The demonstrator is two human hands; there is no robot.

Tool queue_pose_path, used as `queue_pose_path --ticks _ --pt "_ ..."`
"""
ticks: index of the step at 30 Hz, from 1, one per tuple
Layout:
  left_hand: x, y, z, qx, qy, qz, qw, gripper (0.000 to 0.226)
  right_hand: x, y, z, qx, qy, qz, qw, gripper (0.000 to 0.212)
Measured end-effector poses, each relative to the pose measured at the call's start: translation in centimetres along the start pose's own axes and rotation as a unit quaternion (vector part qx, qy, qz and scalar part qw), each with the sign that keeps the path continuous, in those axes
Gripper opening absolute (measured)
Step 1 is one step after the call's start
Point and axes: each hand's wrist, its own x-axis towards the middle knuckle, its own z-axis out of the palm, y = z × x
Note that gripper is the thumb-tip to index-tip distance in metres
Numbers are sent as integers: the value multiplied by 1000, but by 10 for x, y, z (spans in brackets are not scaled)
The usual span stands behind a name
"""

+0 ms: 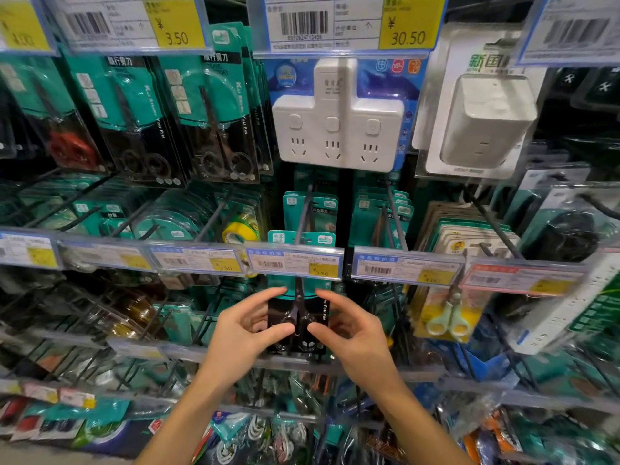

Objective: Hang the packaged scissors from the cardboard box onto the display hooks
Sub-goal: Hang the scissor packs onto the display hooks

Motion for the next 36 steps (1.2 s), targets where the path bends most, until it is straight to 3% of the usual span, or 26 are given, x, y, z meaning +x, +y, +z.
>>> queue_pose_path --ticks 7,12,16,21,27,36 --pt "32 -16 -2 6 -15 -1 1000 53 26 17 -3 -17 30 11 999 47" --pt "55 -22 3 56 44 -1 997 45 45 19 -2 21 45 34 998 27" --pt "66 -24 3 67 41 7 997 38 55 32 -1 6 53 43 998 22" --pt "70 -28 1 84 33 7 996 48 66 38 1 33 50 53 997 31" --pt "66 -15 8 87 43 4 995 28 65 40 -1 34 53 44 997 39" --pt "55 -12 15 104 45 -11 993 27 60 35 -4 -33 72 37 996 35"
